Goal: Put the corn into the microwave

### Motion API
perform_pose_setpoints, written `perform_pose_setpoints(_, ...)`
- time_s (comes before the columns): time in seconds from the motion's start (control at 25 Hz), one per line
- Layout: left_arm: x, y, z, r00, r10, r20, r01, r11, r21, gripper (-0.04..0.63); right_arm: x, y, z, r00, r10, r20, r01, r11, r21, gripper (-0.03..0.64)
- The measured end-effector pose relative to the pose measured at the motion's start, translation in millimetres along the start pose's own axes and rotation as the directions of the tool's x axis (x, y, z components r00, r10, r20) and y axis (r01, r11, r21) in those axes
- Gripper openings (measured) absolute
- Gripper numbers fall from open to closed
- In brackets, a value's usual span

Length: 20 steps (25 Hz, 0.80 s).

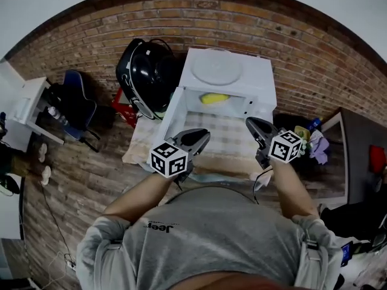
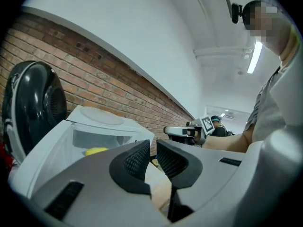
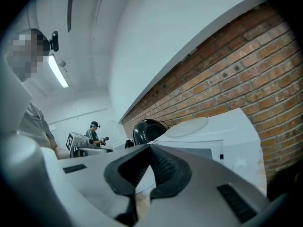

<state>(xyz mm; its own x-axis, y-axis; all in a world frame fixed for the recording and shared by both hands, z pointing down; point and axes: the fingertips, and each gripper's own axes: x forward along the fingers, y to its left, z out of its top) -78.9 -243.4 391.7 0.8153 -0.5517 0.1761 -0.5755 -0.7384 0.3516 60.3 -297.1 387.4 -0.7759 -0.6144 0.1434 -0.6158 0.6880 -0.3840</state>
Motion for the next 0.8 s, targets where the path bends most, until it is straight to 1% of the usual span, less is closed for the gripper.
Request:
perform_pose_setpoints(0.12,0.6,-12.0,13.0,0.998,0.059,0.038,-0.059,0.998,0.011,0.052,-31.6,3.4,8.7,0.999,0.025,-0.022,-0.026,0.999,-0.039,0.018)
perform_pose_setpoints(0.28,-2.4,-38.6,23.3,0.986,0.112,0.122,-0.115,0.993,0.012,0.051,-79.2,4.5,13.0,0.996,0.050,-0.071,-0.057,0.993,-0.105,0.018)
perform_pose_setpoints(0.36,-5.6,-50.9,24.8,0.977,0.144,0.157,-0.146,0.989,0.001,0.043,-101.3,4.5,12.8,0.994,0.068,-0.091,-0.080,0.987,-0.137,0.017)
perform_pose_setpoints(0.44,-6.5,-62.9,23.1,0.968,0.175,0.181,-0.173,0.984,-0.027,0.032,-120.5,3.4,10.1,0.990,0.088,-0.110,-0.104,0.983,-0.151,0.018)
perform_pose_setpoints(0.52,-5.2,-74.2,20.7,0.960,0.204,0.191,-0.199,0.979,-0.047,0.021,-134.5,1.6,7.5,0.987,0.110,-0.121,-0.128,0.981,-0.148,0.017)
perform_pose_setpoints(0.6,-2.6,-84.9,18.0,0.957,0.223,0.187,-0.218,0.975,-0.048,0.018,-144.2,0.4,5.5,0.984,0.132,-0.118,-0.147,0.980,-0.137,0.017)
perform_pose_setpoints(0.68,-0.2,-93.1,16.0,0.958,0.224,0.181,-0.219,0.975,-0.047,0.018,-149.6,-0.3,3.8,0.984,0.143,-0.108,-0.157,0.979,-0.127,0.017)
perform_pose_setpoints(0.8,-1.6,-98.4,16.6,0.964,0.202,0.174,-0.197,0.979,-0.043,0.018,-148.7,3.0,2.2,0.985,0.142,-0.099,-0.153,0.982,-0.113,0.017)
